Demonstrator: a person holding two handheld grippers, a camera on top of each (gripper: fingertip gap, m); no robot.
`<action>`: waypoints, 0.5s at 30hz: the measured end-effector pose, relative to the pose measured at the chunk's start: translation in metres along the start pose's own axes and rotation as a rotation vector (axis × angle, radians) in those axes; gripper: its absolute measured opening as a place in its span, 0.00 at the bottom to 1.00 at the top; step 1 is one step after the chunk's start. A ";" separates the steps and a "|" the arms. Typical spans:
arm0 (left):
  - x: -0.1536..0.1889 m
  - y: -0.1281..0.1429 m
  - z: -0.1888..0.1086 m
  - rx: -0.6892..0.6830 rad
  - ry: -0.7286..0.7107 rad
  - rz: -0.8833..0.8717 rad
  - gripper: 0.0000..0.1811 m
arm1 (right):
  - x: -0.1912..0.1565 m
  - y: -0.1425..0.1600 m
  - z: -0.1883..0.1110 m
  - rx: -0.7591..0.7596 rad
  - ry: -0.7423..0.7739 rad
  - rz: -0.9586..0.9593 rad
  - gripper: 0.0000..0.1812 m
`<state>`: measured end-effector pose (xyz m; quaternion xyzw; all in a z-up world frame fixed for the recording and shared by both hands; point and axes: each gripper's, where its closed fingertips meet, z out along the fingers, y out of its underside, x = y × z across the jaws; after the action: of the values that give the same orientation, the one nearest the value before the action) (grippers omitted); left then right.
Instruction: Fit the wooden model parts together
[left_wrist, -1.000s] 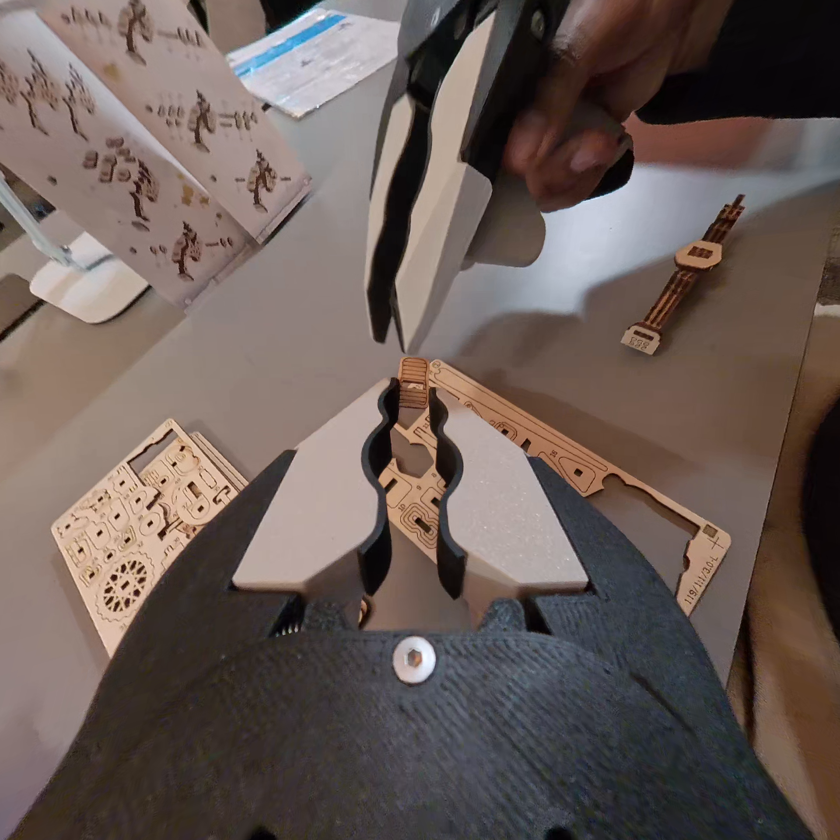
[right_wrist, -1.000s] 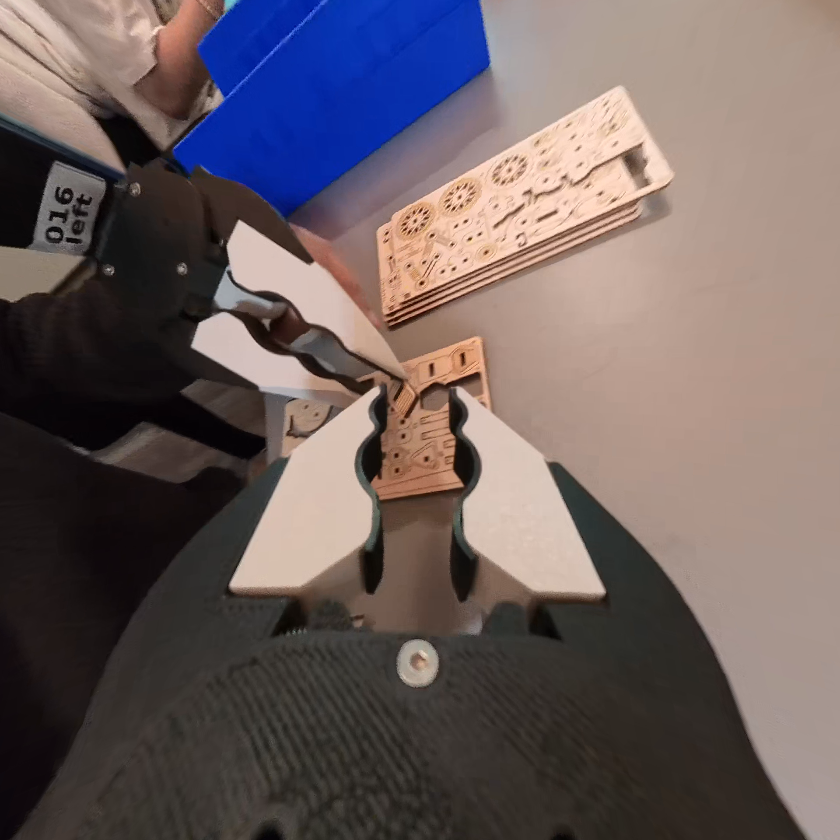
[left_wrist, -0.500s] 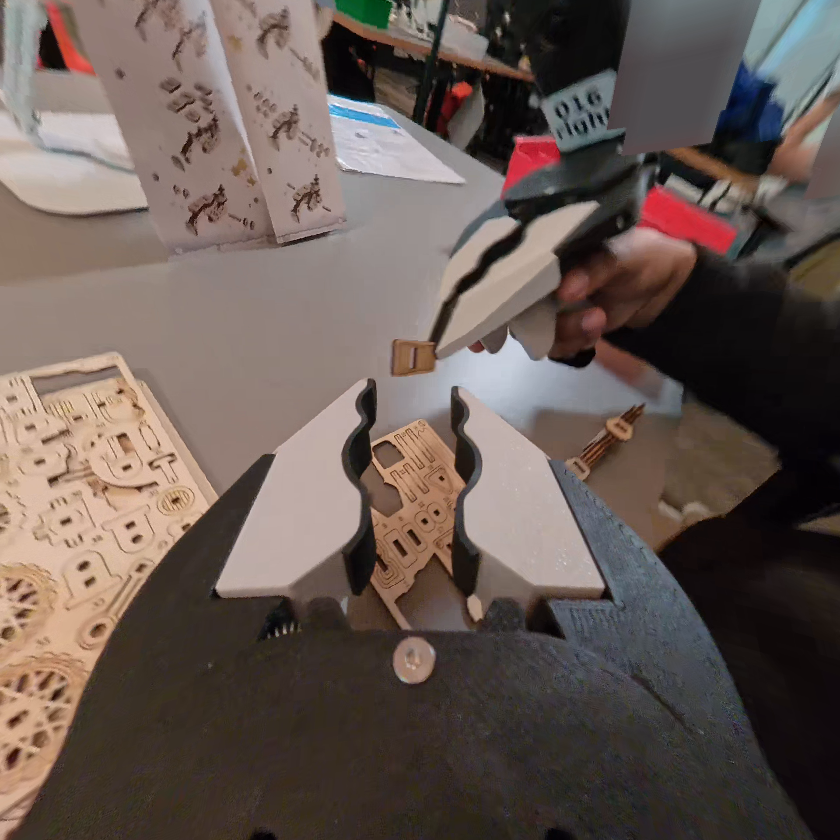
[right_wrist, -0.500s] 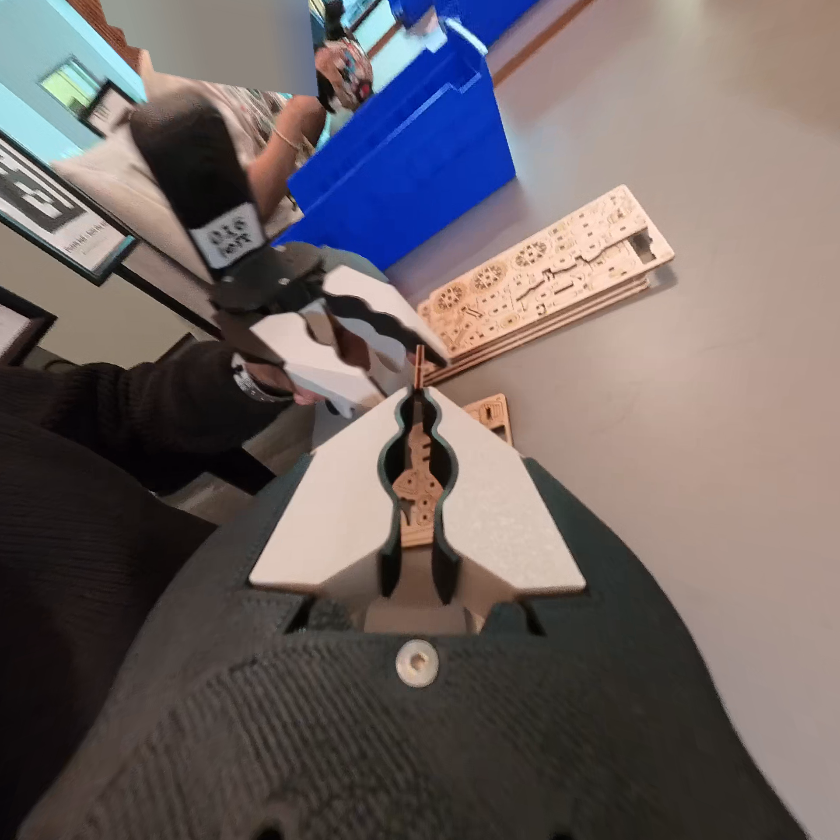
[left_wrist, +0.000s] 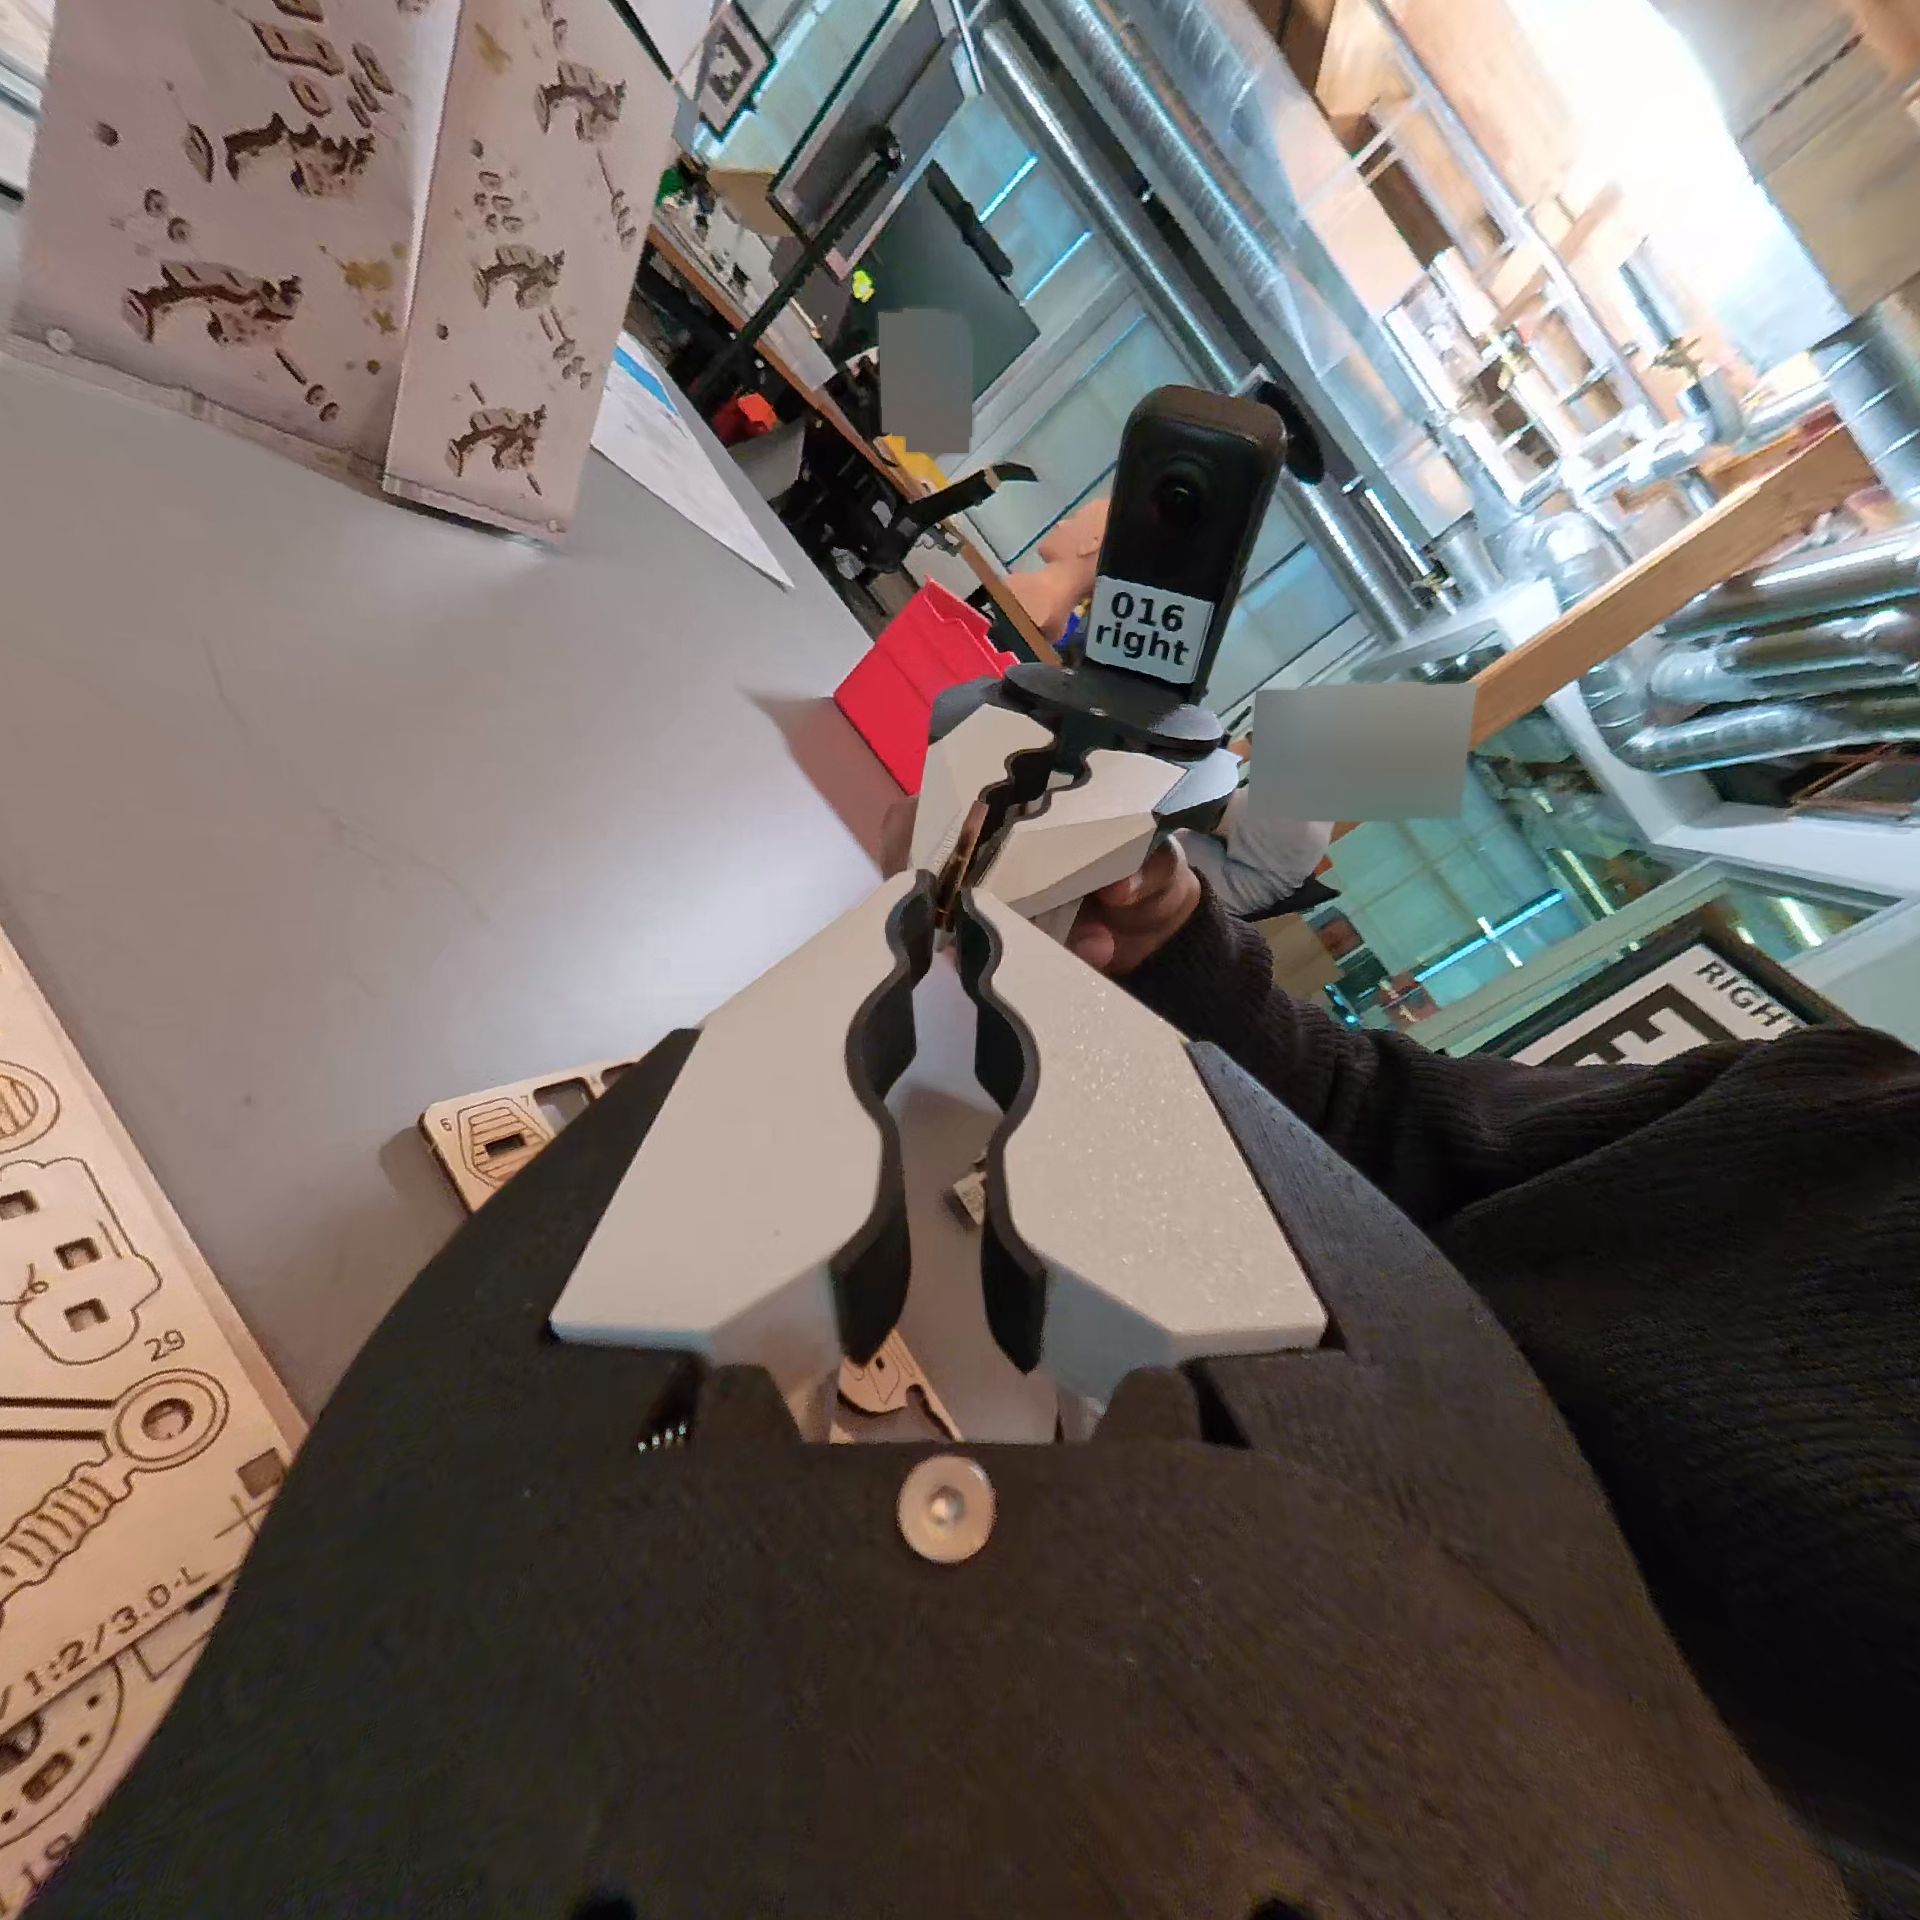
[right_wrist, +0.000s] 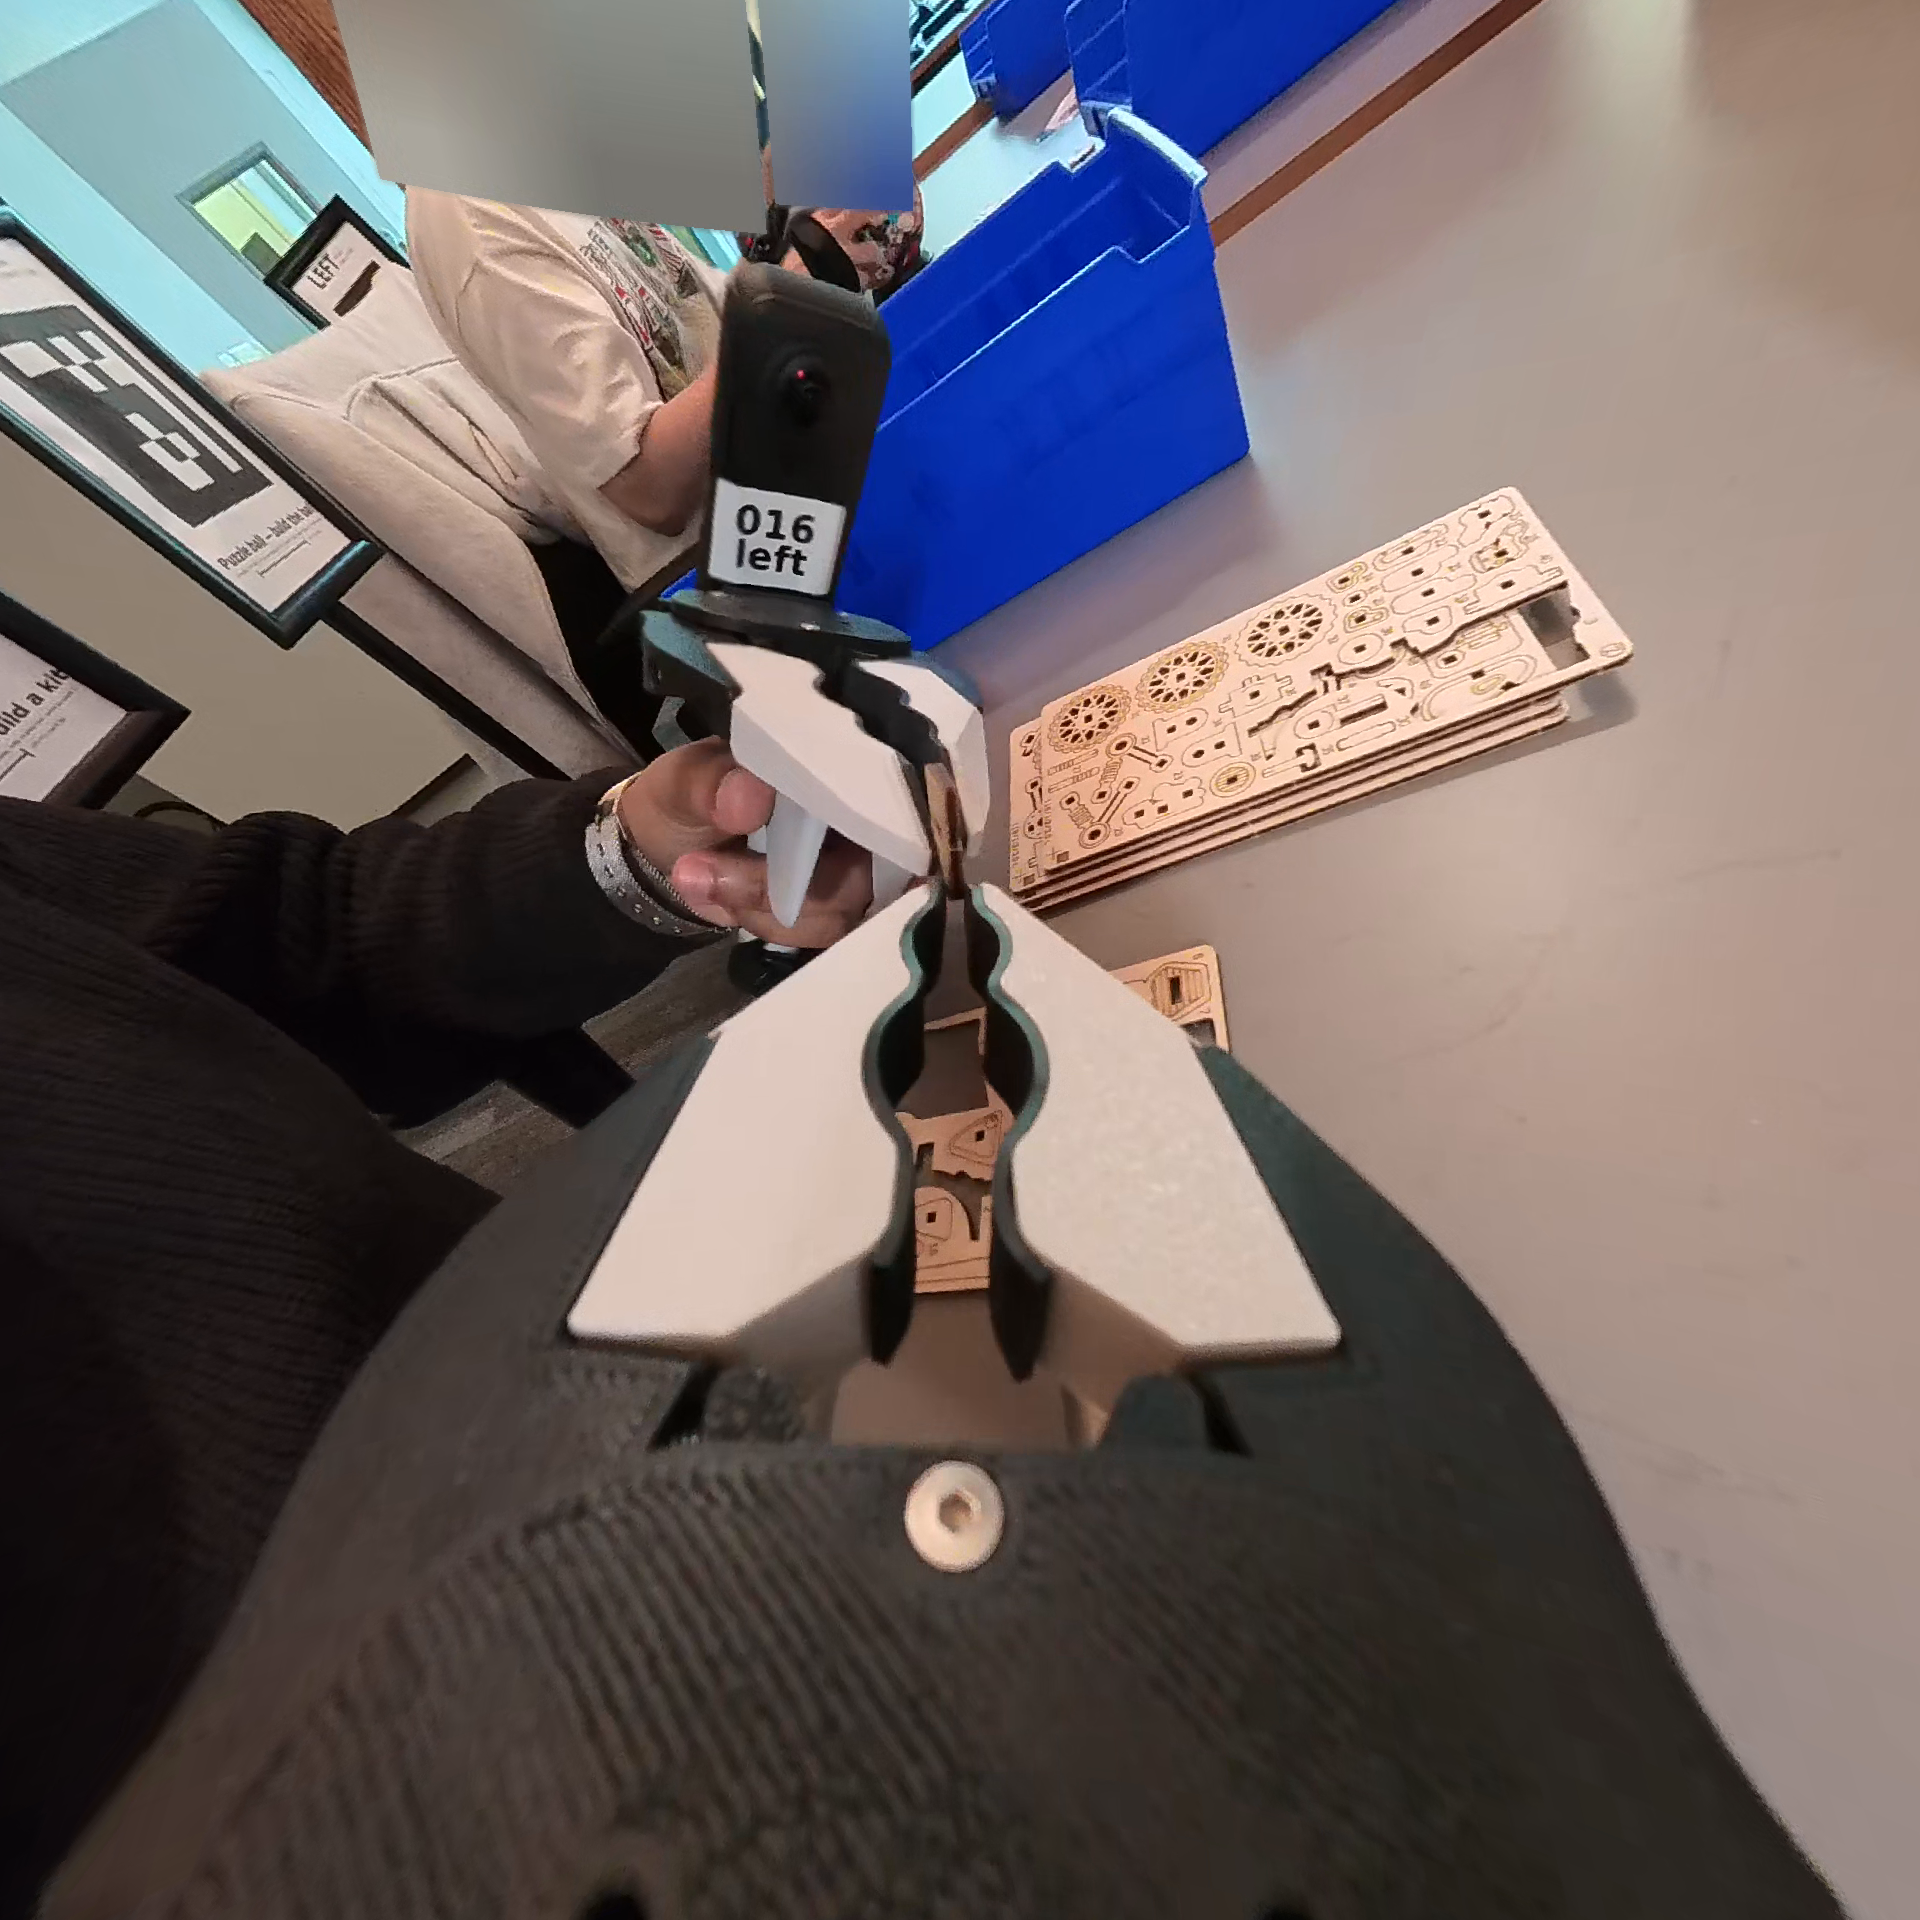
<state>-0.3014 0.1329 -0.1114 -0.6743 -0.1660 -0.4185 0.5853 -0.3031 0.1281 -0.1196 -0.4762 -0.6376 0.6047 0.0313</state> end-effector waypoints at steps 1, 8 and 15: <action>0.000 0.001 0.000 -0.004 0.006 -0.011 0.01 | 0.000 0.000 0.000 -0.001 -0.001 -0.004 0.02; -0.003 -0.001 -0.003 0.001 0.018 -0.040 0.00 | 0.007 0.006 0.001 -0.054 0.099 -0.143 0.17; -0.023 0.013 -0.007 -0.094 -0.060 -0.099 0.00 | 0.014 -0.001 -0.006 -0.117 0.395 -0.763 0.24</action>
<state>-0.3082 0.1286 -0.1374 -0.7042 -0.1971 -0.4338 0.5263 -0.3073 0.1416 -0.1250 -0.3138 -0.7830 0.4098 0.3471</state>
